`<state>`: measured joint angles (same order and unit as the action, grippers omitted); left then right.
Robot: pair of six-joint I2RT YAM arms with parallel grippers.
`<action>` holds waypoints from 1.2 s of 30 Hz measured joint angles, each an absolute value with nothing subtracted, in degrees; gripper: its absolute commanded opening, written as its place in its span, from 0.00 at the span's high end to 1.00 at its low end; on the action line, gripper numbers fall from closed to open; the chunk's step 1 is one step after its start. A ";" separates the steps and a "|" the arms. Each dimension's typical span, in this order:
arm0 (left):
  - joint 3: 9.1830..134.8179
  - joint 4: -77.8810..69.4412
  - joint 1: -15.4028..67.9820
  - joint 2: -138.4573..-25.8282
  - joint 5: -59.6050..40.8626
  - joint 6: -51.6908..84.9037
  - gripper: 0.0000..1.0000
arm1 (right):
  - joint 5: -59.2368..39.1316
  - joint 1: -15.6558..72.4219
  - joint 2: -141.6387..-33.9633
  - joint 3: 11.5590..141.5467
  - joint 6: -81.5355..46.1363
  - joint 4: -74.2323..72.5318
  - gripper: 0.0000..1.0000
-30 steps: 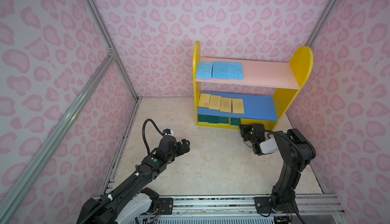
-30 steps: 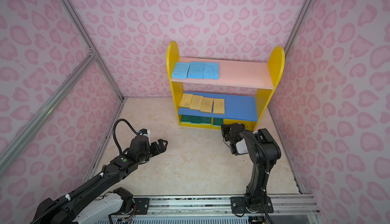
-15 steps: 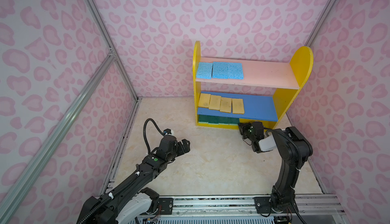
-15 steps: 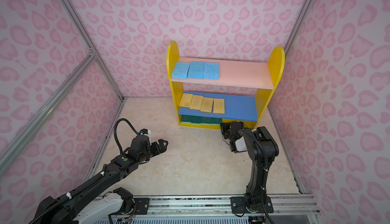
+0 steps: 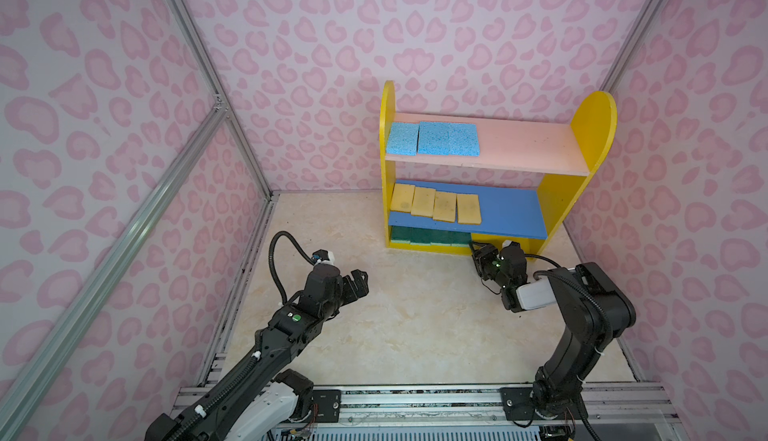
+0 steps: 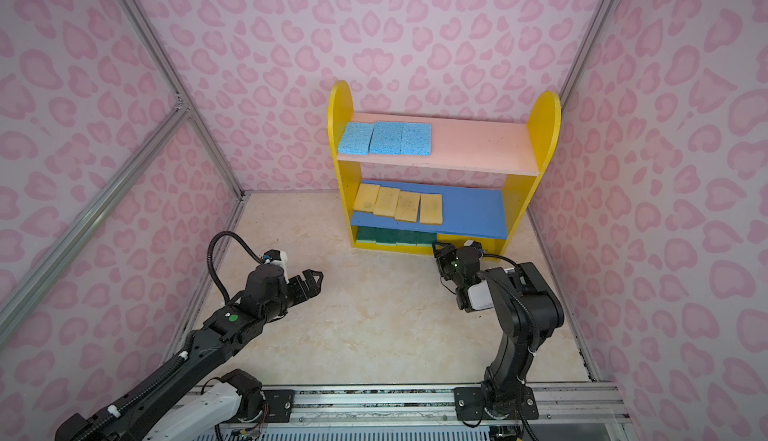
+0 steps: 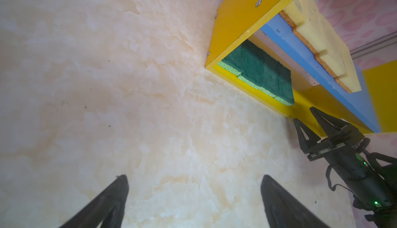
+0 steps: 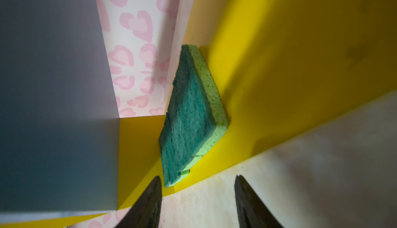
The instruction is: Place and organize the cleaning sponges onto the shelf
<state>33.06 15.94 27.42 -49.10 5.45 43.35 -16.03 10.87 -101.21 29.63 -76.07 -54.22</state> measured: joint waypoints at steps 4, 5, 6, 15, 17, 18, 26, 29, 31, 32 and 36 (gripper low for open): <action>33.34 20.08 27.42 -44.93 8.47 43.33 0.03 | -14.76 12.40 -94.32 25.17 -72.95 -51.37 0.44; 33.45 21.10 27.42 -43.83 9.39 43.35 0.03 | -14.37 12.93 -92.38 23.86 -72.23 -50.70 0.43; 33.65 22.24 27.42 -42.48 10.44 43.38 0.03 | -14.17 13.61 -89.65 22.17 -71.37 -49.82 0.43; 34.63 29.30 27.42 -27.44 21.91 42.87 0.03 | -2.00 21.63 -53.76 20.80 -52.23 -22.04 0.14; 33.36 29.28 27.42 -23.73 25.52 41.89 0.03 | 1.56 22.11 -46.74 20.56 -47.44 -16.58 0.04; 32.32 28.95 27.42 -22.09 27.81 41.54 0.03 | 3.27 22.09 -43.48 19.99 -45.17 -13.93 0.03; 28.73 21.06 26.39 -26.22 43.90 32.32 0.03 | 13.28 22.00 -27.16 18.06 -30.44 1.37 0.02; 28.95 17.06 21.96 -34.44 43.05 28.14 0.03 | 16.36 20.88 -25.63 16.53 -25.67 2.50 0.02; 29.26 13.93 16.60 -40.49 39.86 25.74 0.03 | 17.76 19.29 -26.50 15.77 -22.90 2.22 0.02; 29.26 12.67 14.33 -42.87 38.13 24.71 0.03 | 18.02 18.55 -27.31 15.49 -21.96 1.58 0.02; 29.19 7.51 4.80 -53.47 31.29 21.89 0.03 | 18.26 14.15 -33.93 14.24 -18.37 -3.70 0.02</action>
